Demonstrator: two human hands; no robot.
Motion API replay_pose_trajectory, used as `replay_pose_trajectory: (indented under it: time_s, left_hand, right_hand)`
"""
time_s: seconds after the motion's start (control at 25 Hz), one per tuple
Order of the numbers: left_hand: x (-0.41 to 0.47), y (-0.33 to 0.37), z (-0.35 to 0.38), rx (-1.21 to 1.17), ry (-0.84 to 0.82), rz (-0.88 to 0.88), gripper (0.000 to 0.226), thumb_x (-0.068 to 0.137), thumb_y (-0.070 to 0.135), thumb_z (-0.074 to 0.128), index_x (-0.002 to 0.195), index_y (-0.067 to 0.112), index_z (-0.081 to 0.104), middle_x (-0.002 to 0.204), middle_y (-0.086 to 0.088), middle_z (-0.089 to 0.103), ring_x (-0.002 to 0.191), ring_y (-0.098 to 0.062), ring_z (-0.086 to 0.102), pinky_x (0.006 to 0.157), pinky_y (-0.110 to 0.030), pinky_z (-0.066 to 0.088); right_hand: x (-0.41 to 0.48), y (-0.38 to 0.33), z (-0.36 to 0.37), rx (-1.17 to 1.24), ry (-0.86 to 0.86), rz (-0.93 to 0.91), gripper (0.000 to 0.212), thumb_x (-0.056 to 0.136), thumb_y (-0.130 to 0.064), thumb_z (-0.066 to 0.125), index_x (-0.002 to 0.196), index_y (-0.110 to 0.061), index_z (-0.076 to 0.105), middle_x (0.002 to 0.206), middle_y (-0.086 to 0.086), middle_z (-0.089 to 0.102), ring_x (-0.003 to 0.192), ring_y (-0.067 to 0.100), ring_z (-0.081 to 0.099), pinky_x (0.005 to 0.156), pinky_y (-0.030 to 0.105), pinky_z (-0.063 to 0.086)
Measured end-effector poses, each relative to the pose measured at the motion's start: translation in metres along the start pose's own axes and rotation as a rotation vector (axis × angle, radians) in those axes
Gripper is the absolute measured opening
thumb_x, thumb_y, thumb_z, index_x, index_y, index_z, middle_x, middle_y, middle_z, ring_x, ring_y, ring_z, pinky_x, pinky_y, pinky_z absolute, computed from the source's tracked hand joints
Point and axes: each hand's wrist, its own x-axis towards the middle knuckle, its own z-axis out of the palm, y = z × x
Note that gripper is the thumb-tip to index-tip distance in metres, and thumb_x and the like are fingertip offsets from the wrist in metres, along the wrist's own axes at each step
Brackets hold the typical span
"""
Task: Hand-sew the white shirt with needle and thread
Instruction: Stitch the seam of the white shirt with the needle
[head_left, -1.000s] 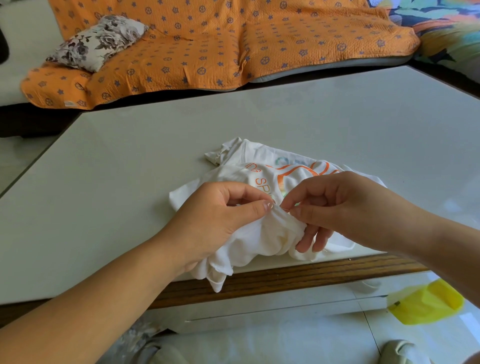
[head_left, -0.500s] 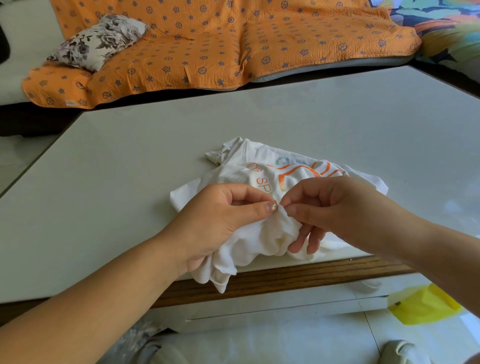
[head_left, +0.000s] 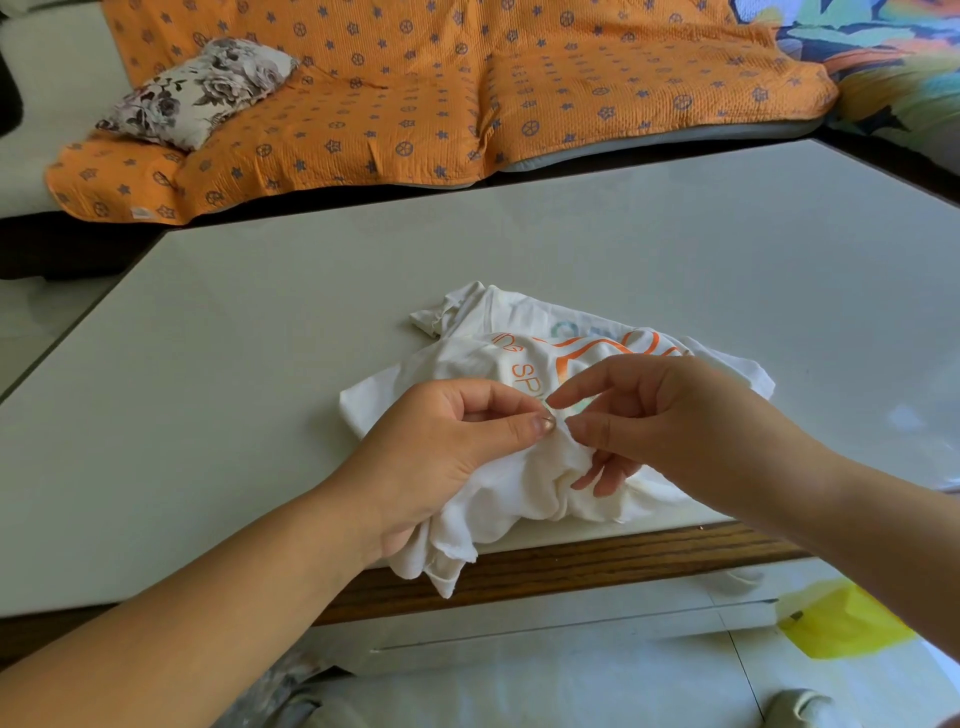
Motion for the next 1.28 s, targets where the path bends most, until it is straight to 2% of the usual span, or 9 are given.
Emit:
replay_pose_trajectory:
  time_s: [0.12,0.32,0.48,0.64,0.76,0.88,0.96,1.12,1.28]
  left_hand:
    - [0.001,-0.001,0.001,-0.023,0.008,-0.005,0.017,0.064,0.027,0.076,0.079,0.019,0.078,0.09,-0.008,0.077,0.086,-0.02,0.074,0.078,-0.031,0.055]
    - [0.002,-0.002,0.002,-0.021,0.008,-0.024,0.024,0.069,0.026,0.076,0.088,0.012,0.076,0.094,-0.011,0.077,0.092,-0.025,0.074,0.087,-0.036,0.056]
    - [0.001,-0.001,0.003,0.025,0.002,-0.052,0.019,0.07,0.028,0.076,0.085,0.016,0.077,0.091,-0.005,0.077,0.089,-0.019,0.074,0.085,-0.03,0.056]
    - [0.001,-0.001,0.003,0.034,0.013,-0.054,0.006,0.076,0.022,0.077,0.08,0.018,0.078,0.09,-0.003,0.077,0.088,-0.015,0.072,0.087,-0.029,0.055]
    - [0.002,-0.003,0.001,0.003,0.014,-0.055,0.022,0.067,0.03,0.076,0.085,0.016,0.078,0.093,-0.006,0.077,0.088,-0.017,0.071,0.084,-0.03,0.054]
    - [0.003,-0.003,-0.002,-0.032,0.009,-0.039,0.024,0.066,0.03,0.075,0.086,0.017,0.077,0.093,-0.006,0.076,0.088,-0.016,0.069,0.082,-0.029,0.052]
    - [0.003,-0.003,-0.003,-0.041,0.001,-0.032,0.02,0.068,0.031,0.074,0.084,0.02,0.076,0.091,-0.004,0.075,0.088,-0.015,0.068,0.08,-0.029,0.051]
    - [0.003,-0.003,-0.006,-0.042,0.0,-0.019,0.015,0.068,0.032,0.072,0.081,0.023,0.074,0.087,-0.001,0.072,0.087,-0.014,0.064,0.08,-0.029,0.048]
    - [0.003,-0.003,-0.006,-0.046,-0.001,-0.009,0.013,0.07,0.032,0.071,0.08,0.024,0.073,0.085,0.001,0.071,0.087,-0.013,0.064,0.08,-0.027,0.047]
  right_hand:
    - [-0.003,0.0,0.004,-0.033,0.022,-0.072,0.014,0.092,-0.011,0.061,0.096,-0.021,0.07,0.064,-0.005,0.071,0.06,0.011,0.072,0.063,0.015,0.055]
    - [-0.007,0.0,0.009,-0.083,0.067,-0.161,0.013,0.089,-0.012,0.065,0.089,-0.022,0.072,0.071,-0.004,0.072,0.057,0.006,0.069,0.057,0.01,0.05]
    - [-0.002,0.004,0.011,-0.173,0.184,-0.203,0.016,0.094,-0.016,0.058,0.083,-0.026,0.063,0.074,-0.014,0.07,0.054,0.005,0.064,0.051,0.024,0.054]
    - [0.012,0.0,-0.005,0.195,0.246,-0.075,0.014,0.1,-0.017,0.049,0.091,-0.008,0.054,0.084,0.0,0.075,0.044,0.016,0.054,0.04,0.023,0.037]
    - [0.017,-0.003,-0.014,0.66,0.142,0.091,0.01,0.099,-0.01,0.048,0.091,-0.008,0.054,0.074,0.009,0.068,0.043,0.012,0.051,0.036,0.018,0.04]
    - [0.024,-0.002,-0.022,0.905,0.118,0.147,0.01,0.098,-0.006,0.046,0.091,-0.007,0.053,0.066,0.011,0.061,0.06,0.022,0.07,0.052,0.025,0.058]
    - [0.029,0.001,-0.029,0.906,0.224,0.115,0.01,0.098,-0.004,0.045,0.092,-0.006,0.052,0.065,0.012,0.06,0.079,0.033,0.074,0.07,0.038,0.062]
    - [0.035,0.005,-0.04,0.602,0.477,0.072,0.014,0.098,-0.008,0.05,0.087,-0.012,0.057,0.064,0.007,0.067,0.097,0.033,0.071,0.091,0.045,0.055]
    - [0.037,0.011,-0.048,0.355,0.62,0.025,0.011,0.096,-0.021,0.057,0.087,-0.023,0.061,0.073,0.0,0.072,0.099,0.021,0.07,0.096,0.043,0.05]
